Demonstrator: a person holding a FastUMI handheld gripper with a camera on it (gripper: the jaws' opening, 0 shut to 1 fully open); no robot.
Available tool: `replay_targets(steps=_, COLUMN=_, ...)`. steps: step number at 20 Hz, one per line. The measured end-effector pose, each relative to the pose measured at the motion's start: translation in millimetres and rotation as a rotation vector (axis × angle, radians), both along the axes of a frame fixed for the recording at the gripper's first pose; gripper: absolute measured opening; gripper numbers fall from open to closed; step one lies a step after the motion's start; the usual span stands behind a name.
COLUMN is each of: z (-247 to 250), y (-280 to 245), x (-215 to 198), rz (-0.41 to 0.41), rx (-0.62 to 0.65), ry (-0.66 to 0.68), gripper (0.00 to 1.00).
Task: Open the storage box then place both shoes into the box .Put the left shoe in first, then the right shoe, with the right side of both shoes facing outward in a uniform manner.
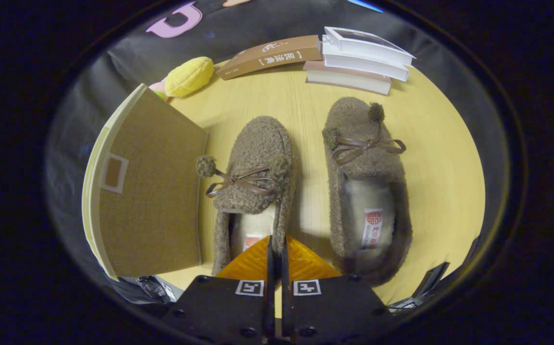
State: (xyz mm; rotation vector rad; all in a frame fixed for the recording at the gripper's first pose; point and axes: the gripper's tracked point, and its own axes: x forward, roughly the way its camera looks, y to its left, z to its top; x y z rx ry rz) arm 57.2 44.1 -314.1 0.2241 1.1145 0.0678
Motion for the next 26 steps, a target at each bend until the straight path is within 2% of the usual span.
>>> replay_targets(steps=3, z=4, y=-1, x=-1, rz=-0.035, rx=0.018, ry=0.02, gripper=0.05)
replay_targets(steps=9, z=37, y=16, x=1, rz=-0.037, rx=0.081, ry=-0.058, gripper=0.04)
replay_targets(steps=18, z=164, y=52, x=1, rz=0.002, rx=0.172, ry=-0.24, gripper=0.03)
replay_targets(steps=20, z=193, y=66, x=3, rz=0.027, rx=0.196, ry=-0.28, gripper=0.03)
replay_targets(steps=23, z=221, y=103, x=3, rz=0.047, rx=0.299, ry=-0.281, gripper=0.03)
replay_targets(steps=26, z=222, y=143, x=5, rz=0.092, rx=0.349, ry=-0.24, gripper=0.03)
